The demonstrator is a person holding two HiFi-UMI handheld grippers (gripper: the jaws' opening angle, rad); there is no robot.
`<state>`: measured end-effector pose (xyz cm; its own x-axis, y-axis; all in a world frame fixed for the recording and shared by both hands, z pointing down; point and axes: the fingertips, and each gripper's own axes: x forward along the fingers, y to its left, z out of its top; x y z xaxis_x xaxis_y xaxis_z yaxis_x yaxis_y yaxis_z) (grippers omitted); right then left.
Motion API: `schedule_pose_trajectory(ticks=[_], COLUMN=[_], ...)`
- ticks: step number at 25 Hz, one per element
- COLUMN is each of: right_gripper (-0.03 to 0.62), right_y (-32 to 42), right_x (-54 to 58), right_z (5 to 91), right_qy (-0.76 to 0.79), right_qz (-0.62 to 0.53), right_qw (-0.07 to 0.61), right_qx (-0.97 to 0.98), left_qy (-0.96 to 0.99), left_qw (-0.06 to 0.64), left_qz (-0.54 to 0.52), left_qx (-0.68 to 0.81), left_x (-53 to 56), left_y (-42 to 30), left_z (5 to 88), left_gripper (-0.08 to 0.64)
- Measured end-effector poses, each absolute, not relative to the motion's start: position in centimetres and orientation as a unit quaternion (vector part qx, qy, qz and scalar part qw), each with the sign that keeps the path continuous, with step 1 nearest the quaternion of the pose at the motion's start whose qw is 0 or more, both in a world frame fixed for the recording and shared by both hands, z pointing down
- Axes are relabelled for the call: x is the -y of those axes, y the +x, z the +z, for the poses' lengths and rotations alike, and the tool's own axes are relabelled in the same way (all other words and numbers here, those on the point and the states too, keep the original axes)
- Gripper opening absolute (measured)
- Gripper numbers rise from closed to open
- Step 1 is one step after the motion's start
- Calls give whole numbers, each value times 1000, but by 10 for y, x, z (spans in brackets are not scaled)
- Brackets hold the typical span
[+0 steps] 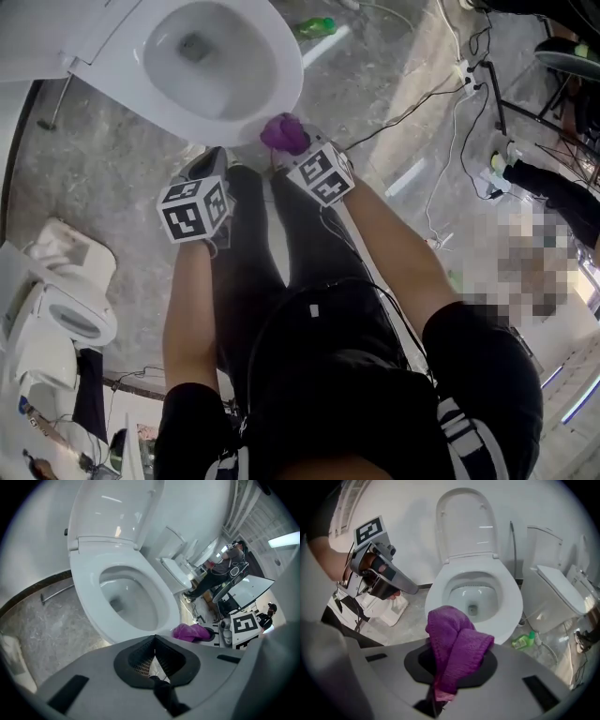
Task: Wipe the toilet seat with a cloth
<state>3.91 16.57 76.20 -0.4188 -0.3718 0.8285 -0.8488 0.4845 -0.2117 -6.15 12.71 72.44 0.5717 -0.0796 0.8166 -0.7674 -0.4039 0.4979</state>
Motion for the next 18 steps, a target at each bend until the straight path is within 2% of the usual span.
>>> schedule_pose_trajectory(ticks=[10, 18], right_gripper=[49, 49], right_y=[83, 102], right_x=[-122, -93], right_z=[574, 393], right_qy=[516, 551], right_qz=[260, 187], right_qw=[228, 173], right_qx=[784, 795], left_qy=[778, 813], left_qw=[412, 330], left_qz=[280, 211], left_qx=[384, 430], left_x=[-104, -78], left_y=[-36, -17], left_z=[571, 400], left_gripper=[9, 9])
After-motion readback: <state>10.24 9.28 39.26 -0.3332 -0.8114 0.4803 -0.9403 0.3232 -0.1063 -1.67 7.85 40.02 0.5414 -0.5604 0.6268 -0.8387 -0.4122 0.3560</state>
